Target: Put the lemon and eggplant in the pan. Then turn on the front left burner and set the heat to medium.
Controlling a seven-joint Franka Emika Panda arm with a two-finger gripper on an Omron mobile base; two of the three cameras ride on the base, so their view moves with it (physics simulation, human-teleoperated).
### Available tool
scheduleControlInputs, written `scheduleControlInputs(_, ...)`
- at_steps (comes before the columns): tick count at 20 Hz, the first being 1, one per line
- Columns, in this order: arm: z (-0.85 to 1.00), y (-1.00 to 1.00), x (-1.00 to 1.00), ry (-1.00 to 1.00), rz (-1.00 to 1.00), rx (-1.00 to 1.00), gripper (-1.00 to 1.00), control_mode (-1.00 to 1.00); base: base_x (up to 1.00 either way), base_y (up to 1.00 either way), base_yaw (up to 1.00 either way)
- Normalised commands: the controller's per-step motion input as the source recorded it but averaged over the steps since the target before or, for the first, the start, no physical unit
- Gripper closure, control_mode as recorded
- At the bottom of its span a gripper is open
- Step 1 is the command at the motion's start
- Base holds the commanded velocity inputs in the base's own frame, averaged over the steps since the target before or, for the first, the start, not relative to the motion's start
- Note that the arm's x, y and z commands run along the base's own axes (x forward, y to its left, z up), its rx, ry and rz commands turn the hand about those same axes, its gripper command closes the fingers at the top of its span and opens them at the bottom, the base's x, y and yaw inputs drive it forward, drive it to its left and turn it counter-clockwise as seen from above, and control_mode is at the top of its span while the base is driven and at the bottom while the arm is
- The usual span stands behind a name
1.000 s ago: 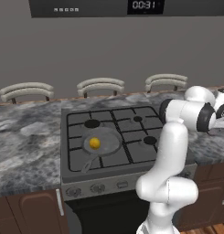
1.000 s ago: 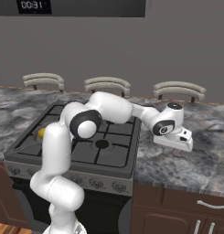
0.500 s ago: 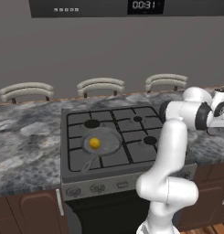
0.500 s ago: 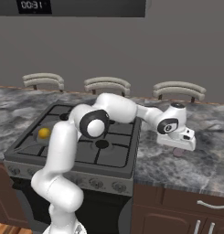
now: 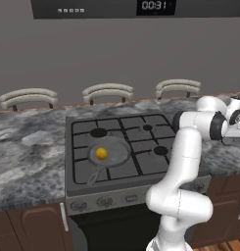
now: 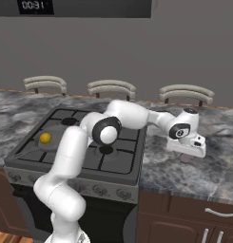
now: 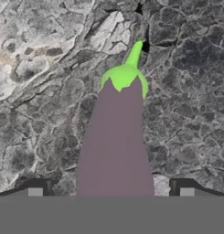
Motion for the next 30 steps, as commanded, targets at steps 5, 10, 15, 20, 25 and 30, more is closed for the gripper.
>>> scheduleControlInputs(5,-0.11,-0.13,0.00,0.00,0.00,0.03,-1.00,-1.00,0.00,0.00,0.00)
scheduleControlInputs(10,-0.09,0.04,0.00,0.04,0.00,0.00,-1.00,-1.00,0.00,0.00,0.00)
scheduleControlInputs(15,-0.15,0.30,0.00,0.14,-0.02,0.00,1.00,-1.00,0.00,0.00,0.00)
scheduleControlInputs(20,-0.37,0.14,0.00,0.21,-0.01,0.00,1.00,-1.00,0.00,0.00,0.00)
scheduleControlInputs(25,-0.05,0.00,-0.14,0.03,0.00,0.05,1.00,-1.00,0.00,0.00,0.00)
scheduleControlInputs(30,0.50,0.10,-0.43,-0.36,0.00,0.11,1.00,-1.00,0.00,0.00,0.00)
